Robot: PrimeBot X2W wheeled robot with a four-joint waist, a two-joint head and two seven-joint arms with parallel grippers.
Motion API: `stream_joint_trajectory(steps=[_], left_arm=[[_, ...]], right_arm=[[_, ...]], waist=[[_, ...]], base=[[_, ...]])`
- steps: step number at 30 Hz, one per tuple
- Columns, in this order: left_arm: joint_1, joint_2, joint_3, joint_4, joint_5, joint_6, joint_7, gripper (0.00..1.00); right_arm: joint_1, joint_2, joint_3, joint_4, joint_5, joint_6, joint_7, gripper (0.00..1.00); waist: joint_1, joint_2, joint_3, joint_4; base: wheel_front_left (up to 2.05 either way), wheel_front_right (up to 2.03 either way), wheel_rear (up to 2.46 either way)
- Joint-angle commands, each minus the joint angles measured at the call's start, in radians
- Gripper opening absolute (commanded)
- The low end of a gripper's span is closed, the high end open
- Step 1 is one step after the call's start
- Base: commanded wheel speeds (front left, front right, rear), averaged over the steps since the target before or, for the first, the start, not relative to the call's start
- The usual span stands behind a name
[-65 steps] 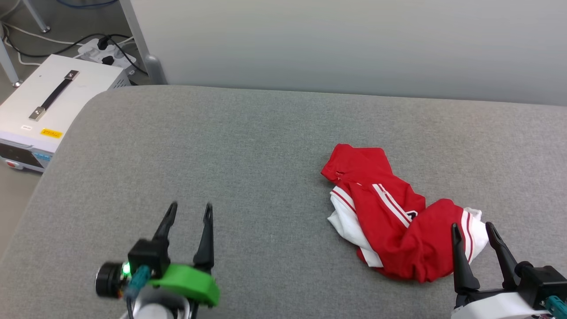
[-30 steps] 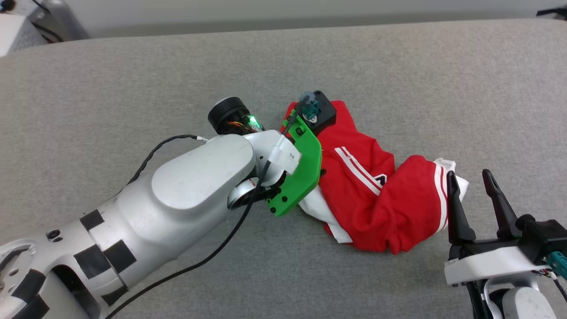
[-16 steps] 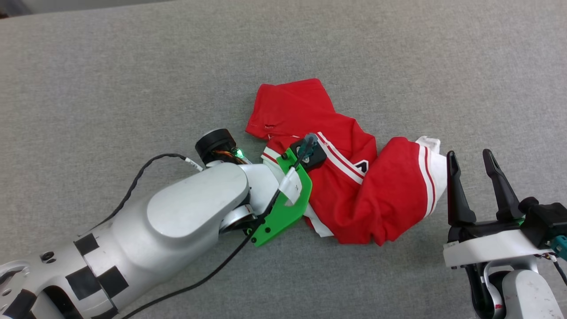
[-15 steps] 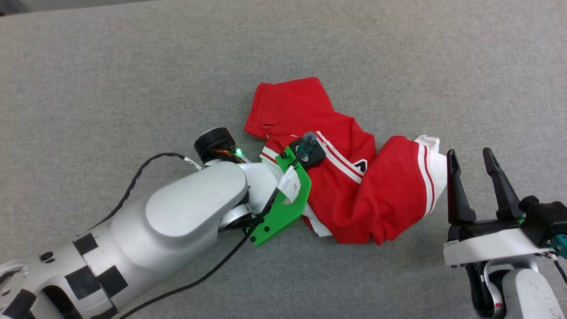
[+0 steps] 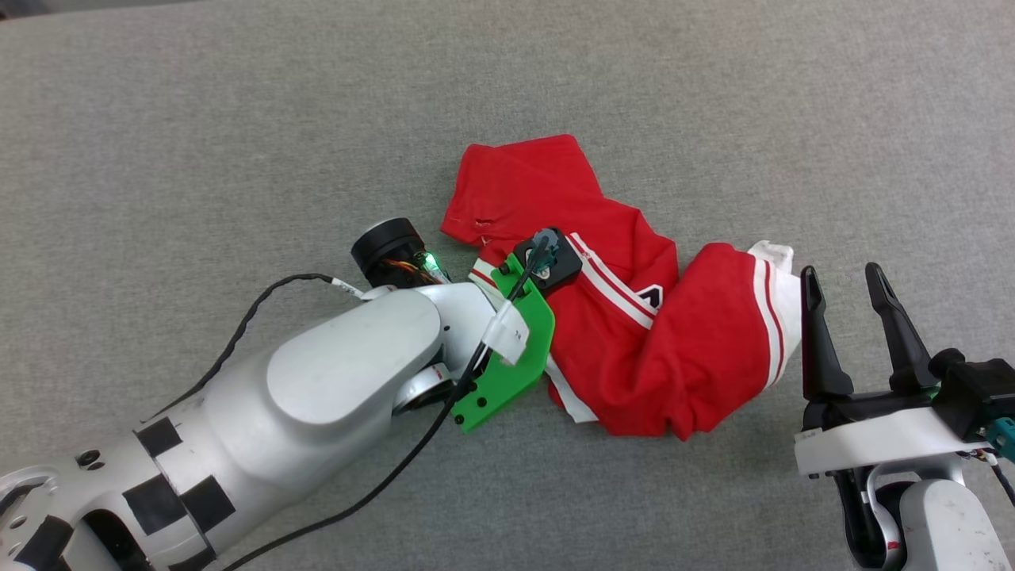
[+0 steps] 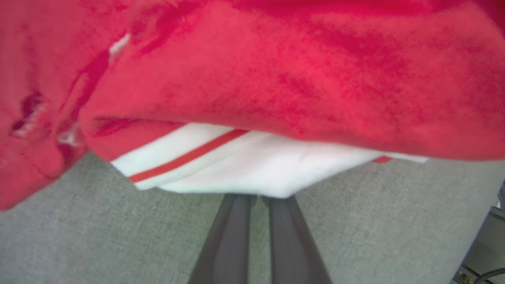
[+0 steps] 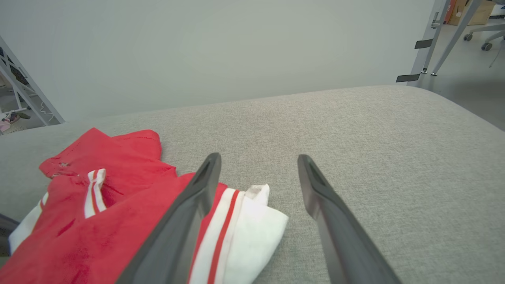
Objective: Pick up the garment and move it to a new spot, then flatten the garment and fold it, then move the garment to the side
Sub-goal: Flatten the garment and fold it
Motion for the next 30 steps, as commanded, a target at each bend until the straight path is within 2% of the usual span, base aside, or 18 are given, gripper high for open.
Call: stream_joint_trajectory(steps=[1,5,12,20,26,30], left_arm=[[0.029,0.002,-0.018,-0.002,0.002,0.003,-0.033,0.0],[0.014,0.048,-0.018,-0.043,-0.043,0.003,-0.154,0.0],[0.026,0.204,0.023,-0.062,-0.109,0.005,-0.273,0.0],[0.152,0.354,0.088,-0.052,-0.208,0.072,-0.339,0.0],[0.255,0.425,0.117,0.045,-0.291,0.106,-0.37,0.0],[0.301,0.433,0.128,0.108,-0.336,0.106,-0.384,0.0]], right_arm=[[0.003,-0.002,-0.006,0.002,-0.007,-0.001,-0.006,1.0],[0.026,-0.002,-0.014,0.003,-0.011,-0.001,-0.006,1.0],[0.051,-0.002,-0.021,0.003,-0.015,-0.001,-0.006,1.0],[0.059,-0.002,-0.031,-0.002,-0.018,-0.001,-0.006,1.0],[0.064,-0.002,-0.037,-0.001,-0.024,-0.001,-0.006,1.0],[0.068,-0.002,-0.044,0.001,-0.028,-0.001,-0.006,1.0]], waist=[[0.0,0.0,-0.037,0.027],[0.0,0.0,-0.077,0.06],[0.0,0.0,-0.114,0.102],[0.0,0.0,-0.116,0.117],[0.0,0.0,-0.113,0.12],[0.0,0.0,-0.116,0.125]], base=[[0.0,0.0,0.0],[0.0,0.0,0.0],[0.0,0.0,0.0],[0.0,0.0,0.0],[0.0,0.0,0.0],[0.0,0.0,0.0]])
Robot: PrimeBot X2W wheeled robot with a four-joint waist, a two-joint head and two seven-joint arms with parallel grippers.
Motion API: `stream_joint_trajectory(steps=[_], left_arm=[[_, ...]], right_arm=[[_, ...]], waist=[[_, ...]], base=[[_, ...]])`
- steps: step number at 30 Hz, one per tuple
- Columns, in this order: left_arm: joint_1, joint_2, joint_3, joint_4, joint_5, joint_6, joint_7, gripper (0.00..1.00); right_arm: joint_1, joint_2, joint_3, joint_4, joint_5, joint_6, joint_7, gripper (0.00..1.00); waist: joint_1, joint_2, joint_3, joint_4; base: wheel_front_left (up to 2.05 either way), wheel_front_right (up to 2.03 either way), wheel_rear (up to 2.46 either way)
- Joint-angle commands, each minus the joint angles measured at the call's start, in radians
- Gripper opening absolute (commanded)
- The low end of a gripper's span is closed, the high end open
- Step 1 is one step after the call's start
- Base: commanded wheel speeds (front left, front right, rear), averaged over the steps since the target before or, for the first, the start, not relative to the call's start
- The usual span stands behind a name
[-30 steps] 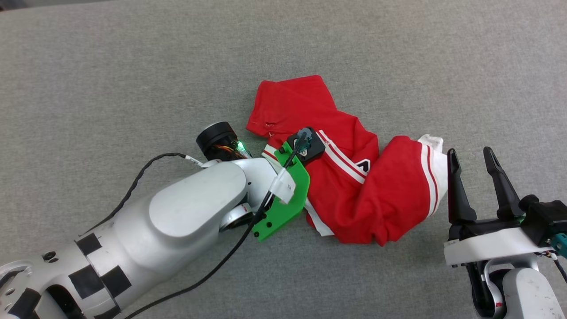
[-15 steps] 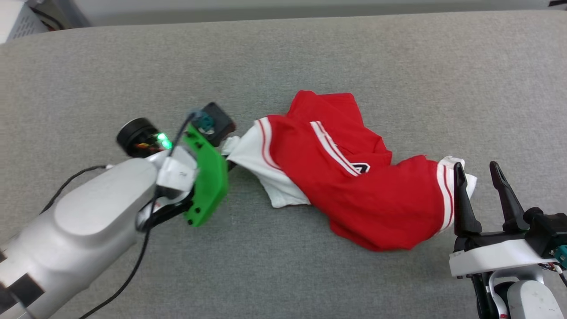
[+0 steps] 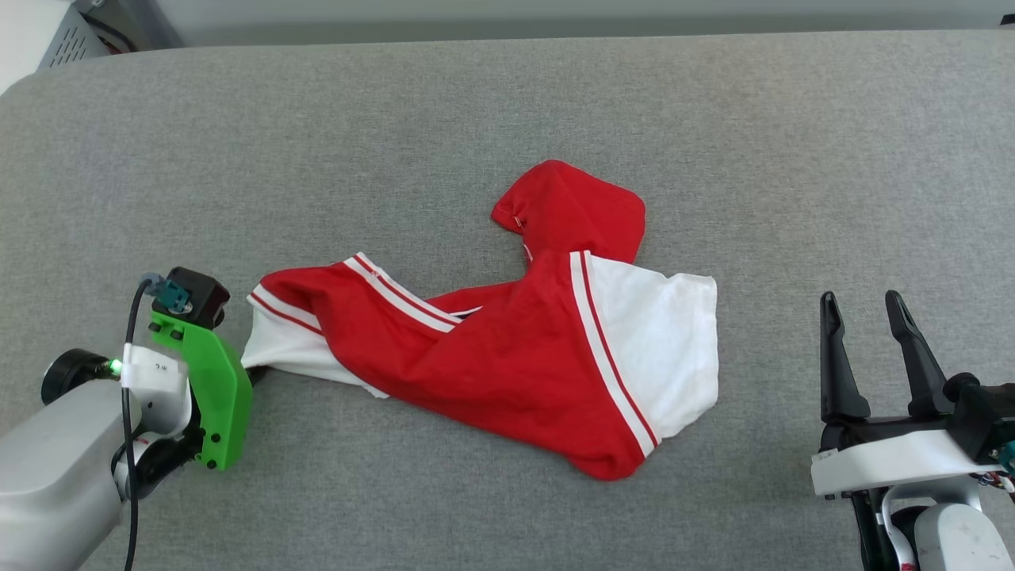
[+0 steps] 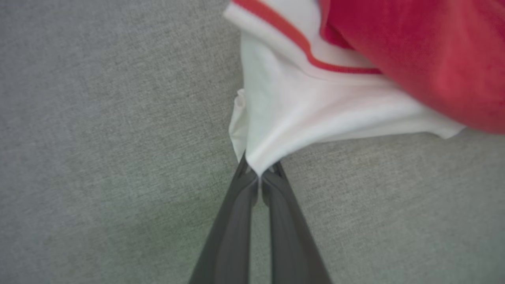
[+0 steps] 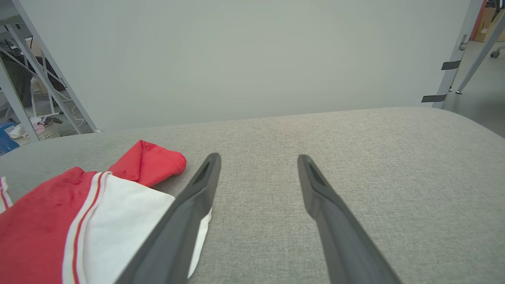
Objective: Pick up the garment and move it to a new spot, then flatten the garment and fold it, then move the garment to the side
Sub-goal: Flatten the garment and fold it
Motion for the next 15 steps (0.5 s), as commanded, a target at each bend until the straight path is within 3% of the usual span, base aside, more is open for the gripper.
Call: stream_joint_trajectory(steps=[1,3,4,5,10,15], left_arm=[[0.029,0.002,-0.005,0.023,-0.012,0.001,-0.002,0.0],[0.04,-0.012,0.002,0.05,-0.022,-0.006,-0.026,0.0],[0.043,-0.02,0.006,0.062,-0.022,-0.005,-0.044,0.28],[0.047,-0.031,0.011,0.075,-0.022,-0.005,-0.067,1.0],[0.062,-0.076,0.041,0.101,0.01,0.021,-0.232,1.0],[0.096,-0.126,0.068,0.099,0.069,0.11,-0.436,1.0]], right_arm=[[0.019,-0.002,-0.004,0.003,-0.01,-0.001,-0.006,1.0],[0.02,-0.002,-0.007,0.009,-0.013,-0.001,-0.006,1.0],[0.021,-0.002,-0.009,0.011,-0.014,-0.001,-0.006,1.0],[0.02,-0.002,-0.011,0.013,-0.017,-0.001,-0.006,1.0],[0.014,-0.002,-0.022,0.001,-0.046,-0.001,-0.006,1.0],[-0.023,-0.012,-0.051,-0.034,-0.096,-0.001,-0.006,1.0]], waist=[[0.0,0.0,-0.004,0.004],[0.0,0.0,-0.011,0.009],[0.0,0.0,-0.016,0.012],[0.0,0.0,-0.022,0.014],[0.0,0.0,-0.06,0.032],[0.0,0.0,-0.099,0.061]], base=[[0.0,0.0,0.0],[0.0,0.0,0.0],[0.0,0.0,0.0],[0.0,0.0,0.0],[0.0,0.0,0.0],[0.0,0.0,0.0]])
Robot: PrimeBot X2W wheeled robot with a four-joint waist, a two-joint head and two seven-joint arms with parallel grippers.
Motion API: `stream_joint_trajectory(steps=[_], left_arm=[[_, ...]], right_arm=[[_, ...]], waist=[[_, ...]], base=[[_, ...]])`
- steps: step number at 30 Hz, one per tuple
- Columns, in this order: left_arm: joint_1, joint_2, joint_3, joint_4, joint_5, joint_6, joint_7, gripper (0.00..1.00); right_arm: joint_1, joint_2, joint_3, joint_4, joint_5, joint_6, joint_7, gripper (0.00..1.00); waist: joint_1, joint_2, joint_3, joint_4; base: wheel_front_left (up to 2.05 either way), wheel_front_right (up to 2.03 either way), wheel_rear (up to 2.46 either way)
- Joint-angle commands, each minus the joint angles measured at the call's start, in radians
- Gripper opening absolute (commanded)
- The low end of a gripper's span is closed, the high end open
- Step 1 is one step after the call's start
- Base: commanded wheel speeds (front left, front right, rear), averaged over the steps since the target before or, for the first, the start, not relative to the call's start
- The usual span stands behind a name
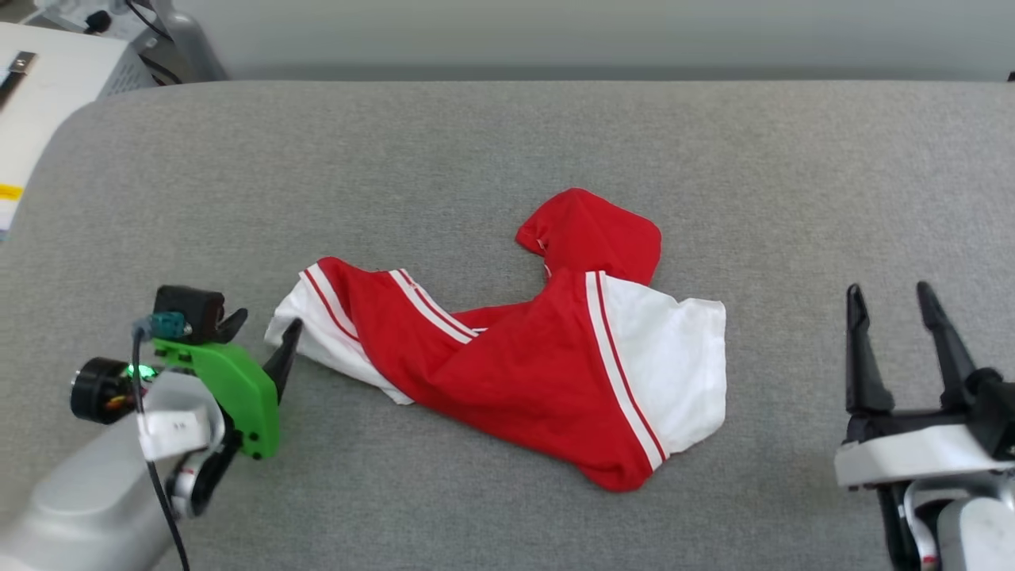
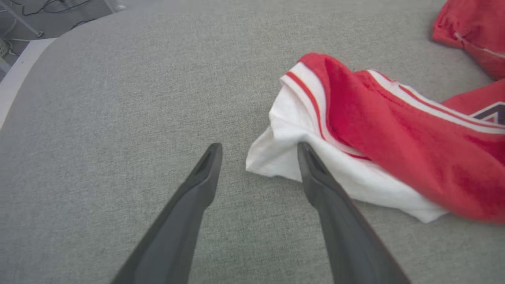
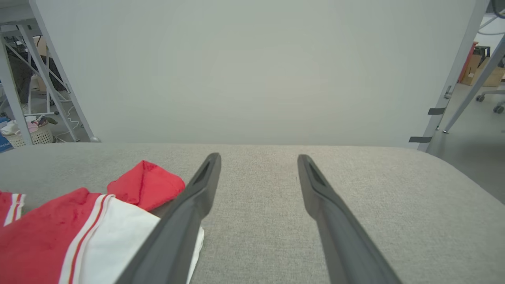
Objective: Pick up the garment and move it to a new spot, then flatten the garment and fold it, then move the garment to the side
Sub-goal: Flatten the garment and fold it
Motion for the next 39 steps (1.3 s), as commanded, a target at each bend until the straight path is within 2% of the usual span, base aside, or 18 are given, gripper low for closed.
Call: stream_joint_trajectory(steps=[1,7,11,14,17,19,25,31,34,35,39], left_arm=[[0.033,-0.017,0.007,-0.006,0.018,0.024,-0.04,1.0],[0.098,-0.049,0.085,-0.069,0.066,0.13,-0.125,1.0],[0.165,-0.081,0.219,-0.17,0.178,0.196,-0.128,1.0],[0.247,-0.116,0.328,-0.25,0.279,0.233,-0.128,1.0],[0.322,-0.154,0.418,-0.309,0.369,0.251,-0.128,1.0],[0.368,-0.183,0.48,-0.342,0.426,0.259,-0.128,1.0],[0.482,-0.286,0.643,-0.424,0.584,0.231,-0.128,1.0],[0.537,-0.382,0.751,-0.456,0.693,0.169,-0.128,1.0],[0.541,-0.427,0.793,-0.46,0.734,0.136,-0.128,1.0],[0.537,-0.472,0.829,-0.469,0.778,0.104,-0.128,1.0],[0.533,-0.527,0.867,-0.472,0.822,0.065,-0.128,1.0]], right_arm=[[-0.038,-0.017,-0.009,-0.016,-0.01,-0.001,-0.006,1.0],[-0.138,-0.12,0.003,-0.039,-0.011,-0.001,-0.006,1.0],[-0.207,-0.214,0.056,-0.003,0.002,-0.001,-0.006,1.0],[-0.264,-0.307,0.135,0.072,0.04,-0.001,-0.005,1.0],[-0.333,-0.396,0.24,0.135,0.11,-0.001,0.07,1.0],[-0.378,-0.451,0.317,0.149,0.171,-0.001,0.171,1.0],[-0.487,-0.619,0.566,0.135,0.419,-0.001,0.561,1.0],[-0.55,-0.686,0.707,0.145,0.637,-0.001,0.896,1.0],[-0.58,-0.692,0.754,0.168,0.687,-0.001,0.991,1.0],[-0.612,-0.689,0.803,0.207,0.709,-0.001,1.037,1.0],[-0.65,-0.657,0.853,0.284,0.714,-0.001,1.03,1.0]], waist=[[0.0,0.0,-0.029,0.028],[0.0,0.0,-0.055,0.063],[0.0,0.0,-0.067,0.086],[0.0,0.0,-0.072,0.101],[0.0,0.0,-0.073,0.11],[0.0,0.0,-0.071,0.116],[0.0,0.0,-0.056,0.131],[0.0,0.0,-0.025,0.15],[0.0,0.0,-0.004,0.163],[0.0,0.0,0.024,0.179],[0.0,0.0,0.056,0.197]], base=[[0.0,0.0,0.0],[0.0,0.0,0.0],[0.0,0.0,0.0],[0.0,0.0,0.0],[0.0,0.0,0.0],[0.0,0.0,0.0],[0.0,0.0,0.0],[0.0,0.0,0.0],[0.0,0.0,0.0],[0.0,0.0,0.0],[0.0,0.0,0.0]])
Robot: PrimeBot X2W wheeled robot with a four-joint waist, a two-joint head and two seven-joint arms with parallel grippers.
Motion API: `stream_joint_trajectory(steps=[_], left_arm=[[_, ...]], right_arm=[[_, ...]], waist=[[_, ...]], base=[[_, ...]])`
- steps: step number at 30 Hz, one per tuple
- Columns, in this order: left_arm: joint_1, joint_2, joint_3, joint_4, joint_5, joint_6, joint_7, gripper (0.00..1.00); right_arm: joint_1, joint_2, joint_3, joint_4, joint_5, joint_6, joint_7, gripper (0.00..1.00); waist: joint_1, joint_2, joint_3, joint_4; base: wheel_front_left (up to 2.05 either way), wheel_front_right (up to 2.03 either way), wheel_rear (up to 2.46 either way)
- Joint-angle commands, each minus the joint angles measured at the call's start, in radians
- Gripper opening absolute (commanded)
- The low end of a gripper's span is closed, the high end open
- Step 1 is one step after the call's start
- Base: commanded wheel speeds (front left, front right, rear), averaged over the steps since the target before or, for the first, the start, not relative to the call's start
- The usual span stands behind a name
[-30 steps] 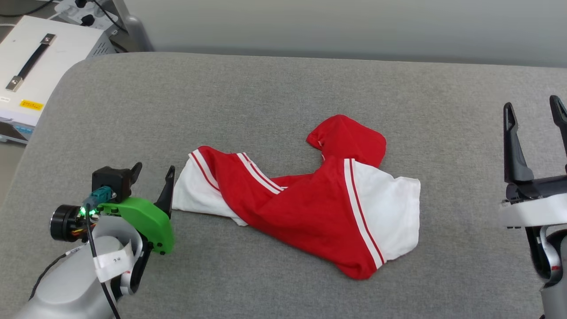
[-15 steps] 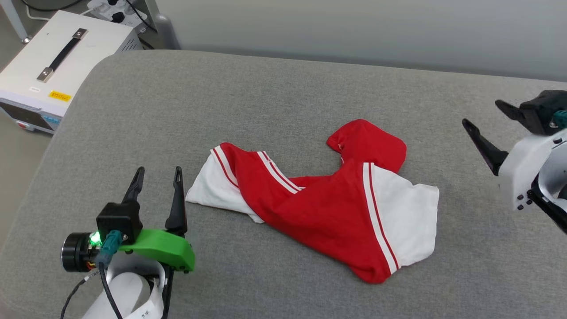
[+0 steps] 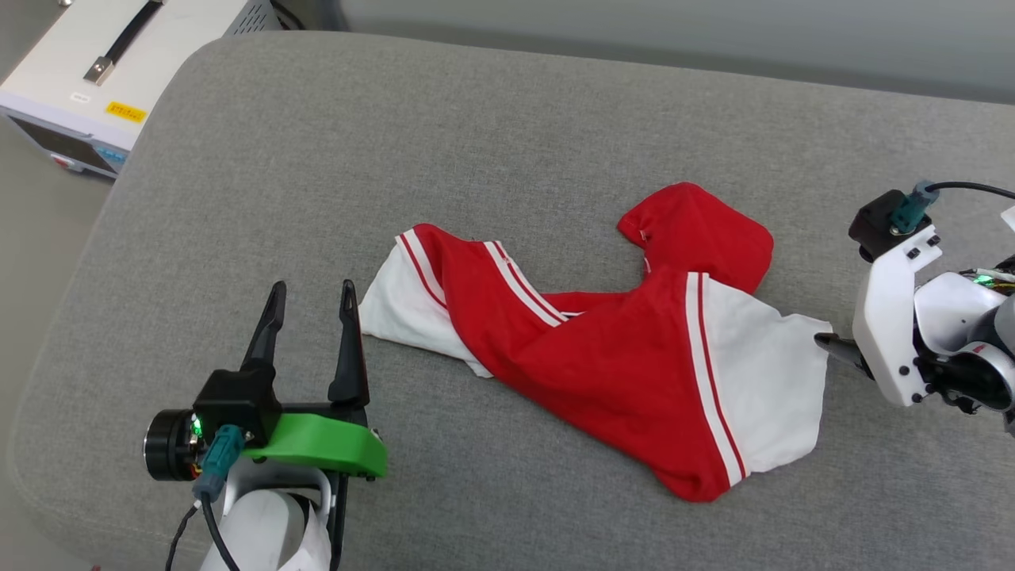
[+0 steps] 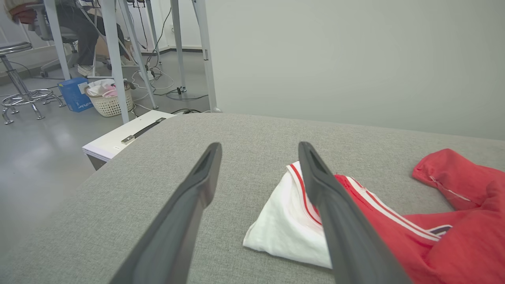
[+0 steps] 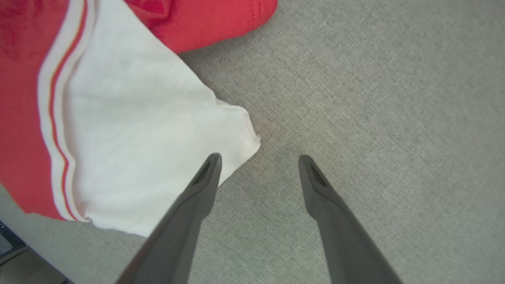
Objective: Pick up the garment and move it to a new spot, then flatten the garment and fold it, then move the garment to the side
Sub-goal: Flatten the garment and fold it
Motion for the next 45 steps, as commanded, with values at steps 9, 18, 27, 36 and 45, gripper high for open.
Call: stream_joint_trajectory(steps=[9,18,27,36,45], left_arm=[[-0.004,-0.085,0.073,0.021,0.076,-0.079,-0.006,1.0],[0.009,-0.112,0.125,0.053,0.114,-0.116,-0.006,1.0],[0.052,-0.12,0.16,0.067,0.135,-0.132,-0.006,1.0],[0.074,-0.123,0.178,0.069,0.149,-0.145,-0.006,1.0],[0.045,-0.125,0.167,0.072,0.152,-0.154,-0.006,1.0]], right_arm=[[0.014,0.065,0.156,0.17,0.048,-0.001,-0.042,1.0],[-0.006,0.066,0.2,0.174,0.097,-0.001,-0.26,0.0],[0.047,-0.019,0.086,0.039,0.129,-0.001,-0.529,0.0],[0.183,-0.095,-0.144,-0.077,0.135,-0.001,-0.594,0.0],[0.199,-0.109,-0.368,0.008,0.129,-0.001,-0.529,0.0]], waist=[[0.0,0.0,0.061,0.042],[0.0,0.0,0.024,0.009],[0.0,0.0,-0.043,-0.033],[0.0,0.0,-0.054,-0.086],[0.0,0.0,-0.013,-0.09]], base=[[0.0,0.0,0.0],[0.0,0.0,0.0],[0.0,0.0,0.0],[0.0,0.0,0.0],[0.0,0.0,0.0]])
